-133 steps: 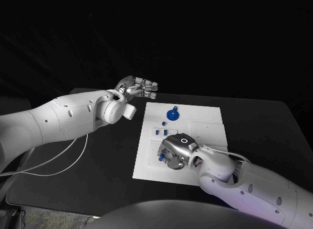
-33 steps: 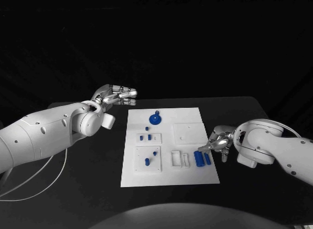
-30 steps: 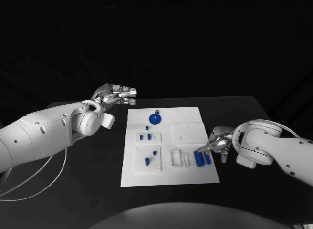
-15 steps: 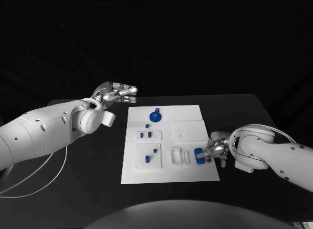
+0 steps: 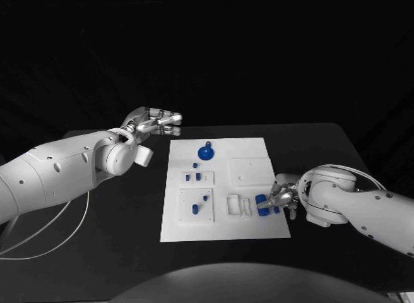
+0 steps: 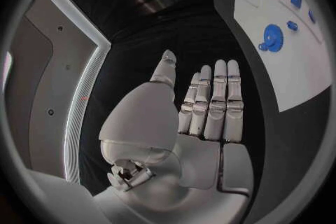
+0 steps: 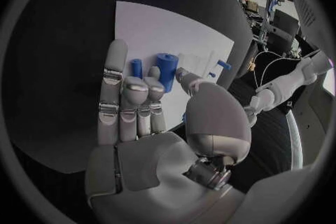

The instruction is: Assemble the parts on the task board

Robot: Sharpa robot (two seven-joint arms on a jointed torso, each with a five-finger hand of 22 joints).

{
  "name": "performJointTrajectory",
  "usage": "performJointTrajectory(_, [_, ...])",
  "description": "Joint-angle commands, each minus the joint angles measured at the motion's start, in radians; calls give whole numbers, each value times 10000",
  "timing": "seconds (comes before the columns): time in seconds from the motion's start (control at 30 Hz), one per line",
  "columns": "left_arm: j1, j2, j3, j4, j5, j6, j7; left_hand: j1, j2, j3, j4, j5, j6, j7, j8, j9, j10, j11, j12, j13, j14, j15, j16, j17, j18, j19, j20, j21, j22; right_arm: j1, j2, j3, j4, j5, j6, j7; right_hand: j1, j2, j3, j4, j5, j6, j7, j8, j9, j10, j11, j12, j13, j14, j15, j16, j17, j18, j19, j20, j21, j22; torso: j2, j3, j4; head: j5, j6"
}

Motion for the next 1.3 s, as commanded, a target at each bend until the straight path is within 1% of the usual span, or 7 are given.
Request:
performJointTrajectory(0.03, [2, 6, 7, 28, -53, 166, 4, -111, -1, 2, 85, 66, -103, 13, -19, 3, -50, 10, 22, 13, -51, 28, -19, 10, -104, 91, -16, 43, -50, -9, 60, -17, -47, -279, 48, -514, -53, -5, 10, 72, -55, -35, -30, -43, 11, 2, -26, 56, 14, 27, -42, -17, 16, -96, 451, -46, 53, -16, -3, -3, -4, 4, -8])
performJointTrajectory(0.27, [2, 0, 6, 33, -58, 199, -29, -129, 5, 16, 112, 64, -113, 16, -13, 5, -59, 13, 24, 14, -53, 29, -20, 12, -101, 98, -16, 53, -90, -9, 205, -149, -259, -398, 71, -558, -132, -3, 1, 152, -79, -32, -26, -45, 2, -4, -25, 52, 14, 23, -47, -24, 25, -107, 450, -54, 55, -25, -5, -7, -4, 30, -28])
performJointTrajectory(0.6, [3, -9, 5, 48, -61, 329, -153, -388, -93, 98, 331, 60, -534, 84, -35, -12, -212, 72, 25, 15, -152, 71, -21, 10, -92, 48, 25, 43, -207, -9, 553, -335, -621, -294, 62, -586, -127, -12, -464, 1045, -86, -36, -33, -42, -16, 8, -36, 21, 50, 31, -65, -63, 99, -163, 452, -94, 57, -55, 0, -5, 3, 46, -44])
performJointTrajectory(0.87, [3, -10, 5, 54, -80, 387, -221, -500, -164, 186, 456, 79, -755, 116, -31, -16, -273, 95, 25, 16, -167, 81, -21, 24, -86, 49, 35, 62, -288, -8, 687, -490, -757, -353, 71, -578, -75, -12, -414, 989, -87, -36, -33, -40, -9, 14, -36, 34, 69, 38, -65, -62, 123, -164, 451, -95, 66, -58, -7, -14, -4, 77, -52])
performJointTrajectory(1.03, [3, -7, 4, 57, -107, 413, -248, -517, -153, 202, 477, 82, -748, 115, -28, -15, -279, 95, 26, 16, -162, 79, -20, 27, -84, 51, 36, 66, -299, -7, 716, -523, -747, -383, -47, -569, 39, 194, 925, 467, -39, -49, -67, -49, -72, 33, -58, 83, 99, 48, -71, -60, 135, -170, 451, -90, 86, -58, -8, -10, 5, 85, -51])
performJointTrajectory(1.2, [3, -10, 3, 54, -150, 427, -279, -501, -148, 216, 470, 98, -749, 113, -29, -15, -282, 95, 26, 16, -157, 79, -20, 31, -84, 54, 35, 70, -308, -7, 685, -536, -661, -198, -288, -566, -280, 569, 1990, -1031, 2076, -128, -134, -40, -193, 20, -113, 148, 118, 47, -107, -71, 102, -179, 450, -112, 104, -66, -11, -13, -7, 93, -38])
performJointTrajectory(1.3, [3, -11, 2, 55, -168, 441, -293, -501, -148, 216, 470, 98, -749, 113, -29, -15, -282, 95, 26, 16, -157, 79, -20, 31, -84, 54, 35, 70, -308, -6, 630, -538, -549, 13, -404, -567, -585, 683, 2256, -1644, 2681, -146, -146, -40, -173, 17, -122, 178, 131, 44, -113, -65, 94, -185, 449, -120, 113, -68, -9, -12, -6, 95, -36])
